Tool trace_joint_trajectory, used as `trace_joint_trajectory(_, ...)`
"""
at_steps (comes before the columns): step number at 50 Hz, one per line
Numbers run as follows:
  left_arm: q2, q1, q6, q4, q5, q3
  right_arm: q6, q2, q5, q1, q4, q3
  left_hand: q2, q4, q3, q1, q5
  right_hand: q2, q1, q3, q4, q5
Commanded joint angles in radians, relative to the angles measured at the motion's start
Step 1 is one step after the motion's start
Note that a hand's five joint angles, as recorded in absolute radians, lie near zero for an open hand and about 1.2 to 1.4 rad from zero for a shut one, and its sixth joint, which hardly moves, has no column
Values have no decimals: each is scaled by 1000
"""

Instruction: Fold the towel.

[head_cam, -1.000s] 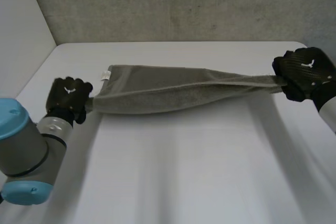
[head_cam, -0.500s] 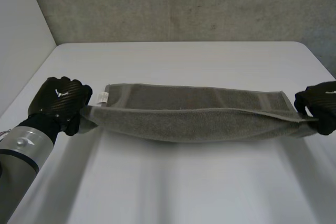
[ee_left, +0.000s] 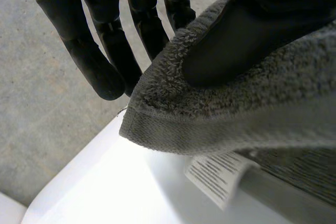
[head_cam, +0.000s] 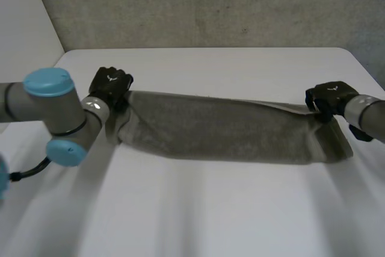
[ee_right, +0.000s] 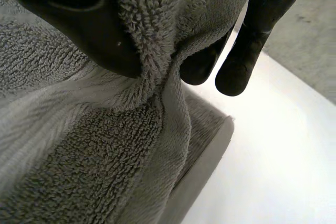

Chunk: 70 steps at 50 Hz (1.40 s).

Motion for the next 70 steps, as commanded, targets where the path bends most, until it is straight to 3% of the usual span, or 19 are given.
trace_joint_trajectory(1,-197,-26,1,4,3,274,39,124,104,40,-183,-99,-90,-113,-154,-56,-271,-92,-118,-108,-120,-116)
trace_joint_trajectory(2,-197,-26,1,4,3,274,39,124,105,40,-184,-99,-90,-113,-154,-56,-271,-94,-120,-109,-122,-117)
trace_joint_trajectory(3,-220,-32,1,4,3,308,39,131,132,51,-215,-105,-168,-191,-232,-134,-349,-698,-724,-714,-726,-722)
trace_joint_trajectory(4,-220,-32,1,4,3,308,37,136,158,60,-237,-106,-169,-192,-233,-135,-349,-1135,-1160,-1150,-1162,-1158)
trace_joint_trajectory(5,-233,-35,1,4,-1,331,37,136,158,60,-237,-106,-855,-878,-919,-821,-1035,-1135,-1160,-1150,-1162,-1158)
trace_joint_trajectory(6,-237,-38,-1,-2,-8,342,37,139,174,66,-246,-106,-1312,-1335,-1376,-1278,-1492,-1135,-1160,-1150,-1162,-1158)
trace_joint_trajectory(14,-149,-67,-15,-6,-10,255,40,66,183,79,-239,-27,-1308,-1331,-1372,-1274,-1488,-1135,-1160,-1150,-1162,-1158)
trace_joint_trajectory(24,166,-57,-19,-3,-4,-77,36,-317,166,68,-237,336,-1308,-1331,-1372,-1274,-1488,-1135,-1160,-1150,-1162,-1158)
trace_joint_trajectory(29,283,-52,-29,-2,-7,-235,20,-399,164,65,-249,485,-1308,-1331,-1372,-1274,-1488,-1135,-1160,-1150,-1162,-1158)
trace_joint_trajectory(35,318,-52,-29,6,-8,-370,8,-411,141,56,-272,573,-1308,-1331,-1372,-1274,-1488,-1135,-1160,-1150,-1162,-1158)
trace_joint_trajectory(41,301,-46,-32,32,-8,-410,-46,-393,65,-26,-317,641,-1308,-1331,-1372,-1274,-1488,-1083,-1109,-1099,-1111,-1107)
trace_joint_trajectory(46,263,-40,-53,112,-10,-433,-63,-309,42,-49,-328,628,-1308,-1331,-1372,-1274,-1488,-1054,-1080,-1070,-1082,-1077)
trace_joint_trajectory(50,240,-37,-62,179,-24,-441,-64,-257,39,-68,-337,610,-1308,-1331,-1372,-1274,-1488,-954,-980,-970,-982,-978)
trace_joint_trajectory(59,232,-15,-64,198,-45,-438,-58,-235,34,-79,-424,605,-1308,-1331,-1372,-1274,-1488,-663,-689,-679,-691,-687)
trace_joint_trajectory(61,228,-14,-64,198,-45,-438,-59,-224,33,-79,-458,602,-1308,-1331,-1372,-1274,-1488,-170,-196,-186,-198,-194)
trace_joint_trajectory(62,223,-11,-64,198,-47,-439,-59,-224,33,-79,-458,602,-1308,-1331,-1372,-1274,-1488,-167,-193,-183,-195,-191)
trace_joint_trajectory(63,223,-11,-64,198,-47,-439,-61,-224,34,-81,-467,601,-1308,-1331,-1372,-1274,-1488,85,59,69,57,61)
trace_joint_trajectory(70,214,-8,-62,198,-51,-442,-63,-237,52,-122,-476,596,-1308,-1331,-1372,-1274,-1488,87,61,71,59,64)
